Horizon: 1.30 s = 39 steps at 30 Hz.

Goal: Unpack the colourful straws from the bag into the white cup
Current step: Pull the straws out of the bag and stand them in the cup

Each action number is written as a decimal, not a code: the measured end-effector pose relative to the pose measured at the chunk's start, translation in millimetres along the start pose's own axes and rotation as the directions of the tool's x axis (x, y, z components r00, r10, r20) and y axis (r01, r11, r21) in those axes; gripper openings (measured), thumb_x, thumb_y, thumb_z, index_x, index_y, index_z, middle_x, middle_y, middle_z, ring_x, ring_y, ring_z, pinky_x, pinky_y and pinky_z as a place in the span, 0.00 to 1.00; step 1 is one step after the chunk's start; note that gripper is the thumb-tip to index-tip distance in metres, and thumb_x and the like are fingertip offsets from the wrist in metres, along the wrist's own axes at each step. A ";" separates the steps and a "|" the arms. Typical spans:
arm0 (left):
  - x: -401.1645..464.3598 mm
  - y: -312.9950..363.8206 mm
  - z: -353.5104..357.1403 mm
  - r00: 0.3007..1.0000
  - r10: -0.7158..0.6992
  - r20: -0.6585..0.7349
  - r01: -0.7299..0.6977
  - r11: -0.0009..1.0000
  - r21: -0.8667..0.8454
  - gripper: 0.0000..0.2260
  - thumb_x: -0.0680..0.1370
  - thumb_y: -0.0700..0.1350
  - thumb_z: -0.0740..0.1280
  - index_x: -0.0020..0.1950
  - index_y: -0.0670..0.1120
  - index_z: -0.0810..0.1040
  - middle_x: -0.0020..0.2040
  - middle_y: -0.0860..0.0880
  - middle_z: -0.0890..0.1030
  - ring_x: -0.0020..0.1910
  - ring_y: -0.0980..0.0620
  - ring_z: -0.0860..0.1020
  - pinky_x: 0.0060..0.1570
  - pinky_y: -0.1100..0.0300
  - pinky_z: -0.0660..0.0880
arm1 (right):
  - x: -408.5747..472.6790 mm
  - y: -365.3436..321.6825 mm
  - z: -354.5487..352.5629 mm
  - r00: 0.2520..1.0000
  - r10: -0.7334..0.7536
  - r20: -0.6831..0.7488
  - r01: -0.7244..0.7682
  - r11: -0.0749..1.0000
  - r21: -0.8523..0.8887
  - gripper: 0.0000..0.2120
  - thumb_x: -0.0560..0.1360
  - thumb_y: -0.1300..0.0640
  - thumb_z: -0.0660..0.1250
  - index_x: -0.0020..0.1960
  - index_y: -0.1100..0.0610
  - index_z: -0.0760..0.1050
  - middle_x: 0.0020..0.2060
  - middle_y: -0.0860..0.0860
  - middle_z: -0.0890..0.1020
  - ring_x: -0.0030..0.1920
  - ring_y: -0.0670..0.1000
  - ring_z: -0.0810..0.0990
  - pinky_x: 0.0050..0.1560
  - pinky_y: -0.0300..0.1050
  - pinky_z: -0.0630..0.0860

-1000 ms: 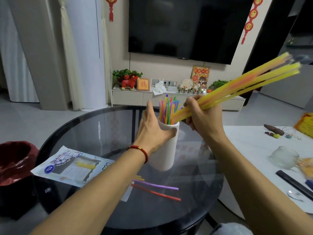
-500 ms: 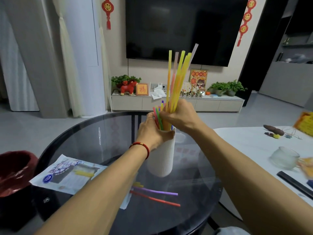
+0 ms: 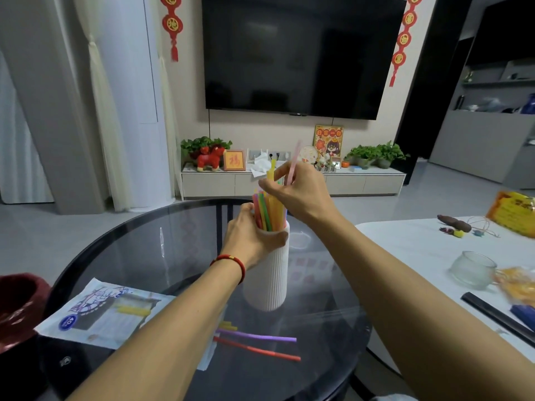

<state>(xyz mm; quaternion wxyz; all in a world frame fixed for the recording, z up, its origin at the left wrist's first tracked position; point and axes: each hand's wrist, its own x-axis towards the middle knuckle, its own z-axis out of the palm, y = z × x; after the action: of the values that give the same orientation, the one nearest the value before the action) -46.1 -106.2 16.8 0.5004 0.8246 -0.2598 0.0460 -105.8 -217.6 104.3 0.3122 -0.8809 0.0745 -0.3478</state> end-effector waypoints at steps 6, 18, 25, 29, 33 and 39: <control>1.8 1.0 1.8 0.999 0.017 0.036 -0.015 0.999 -0.035 0.25 0.64 0.59 0.74 0.58 0.53 0.76 0.47 0.52 0.84 0.44 0.52 0.83 0.44 0.49 0.84 | 5.7 -11.1 -5.9 0.973 -0.102 -0.206 0.119 0.990 0.076 0.20 0.78 0.44 0.73 0.61 0.56 0.79 0.38 0.47 0.79 0.41 0.49 0.81 0.47 0.53 0.83; 2.1 -5.1 7.5 0.997 0.008 -0.082 -0.001 0.997 0.077 0.26 0.61 0.67 0.73 0.52 0.58 0.71 0.39 0.57 0.79 0.37 0.61 0.77 0.26 0.70 0.67 | -21.9 14.7 9.4 0.930 -0.281 0.238 0.329 0.924 -0.194 0.23 0.88 0.52 0.52 0.73 0.61 0.76 0.75 0.58 0.77 0.76 0.56 0.72 0.77 0.54 0.68; -1.7 -8.1 13.9 0.999 0.007 -0.034 -0.005 0.999 0.037 0.26 0.64 0.67 0.73 0.54 0.53 0.74 0.44 0.55 0.82 0.41 0.54 0.81 0.32 0.62 0.74 | -30.3 9.4 6.6 0.929 -0.313 0.198 0.345 0.925 -0.159 0.22 0.87 0.55 0.57 0.79 0.59 0.69 0.80 0.56 0.70 0.81 0.54 0.65 0.80 0.50 0.59; -43.0 -37.6 -0.1 0.982 -0.065 0.176 0.059 0.997 0.041 0.43 0.68 0.63 0.75 0.75 0.46 0.61 0.67 0.46 0.76 0.62 0.44 0.77 0.56 0.46 0.78 | -57.8 4.3 -3.0 0.872 -0.465 -0.153 0.452 0.885 -0.116 0.14 0.81 0.57 0.60 0.62 0.62 0.79 0.58 0.57 0.82 0.57 0.53 0.79 0.59 0.45 0.74; -102.8 -92.5 -42.3 0.964 0.086 0.253 -0.172 0.926 0.337 0.42 0.72 0.62 0.68 0.80 0.47 0.58 0.77 0.48 0.63 0.76 0.47 0.63 0.75 0.53 0.60 | -130.0 36.2 17.5 0.901 -0.388 0.195 0.414 0.903 -0.116 0.09 0.78 0.52 0.62 0.48 0.55 0.78 0.41 0.46 0.78 0.37 0.47 0.74 0.38 0.43 0.72; -104.9 -145.9 -90.1 0.753 -0.214 0.622 -0.429 0.557 0.711 0.65 0.61 0.75 0.69 0.79 0.52 0.29 0.78 0.51 0.27 0.77 0.47 0.28 0.75 0.33 0.37 | -199.3 90.6 66.9 0.721 0.142 0.678 0.294 0.823 -0.485 0.31 0.76 0.28 0.58 0.69 0.49 0.68 0.65 0.49 0.71 0.63 0.54 0.71 0.65 0.55 0.72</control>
<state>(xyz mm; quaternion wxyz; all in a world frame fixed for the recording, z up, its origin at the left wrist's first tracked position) -50.6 63.6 -90.8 -0.0707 0.9014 -0.4169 -0.0927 -202.7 -186.7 -100.8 0.0283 -0.9991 0.0140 0.0292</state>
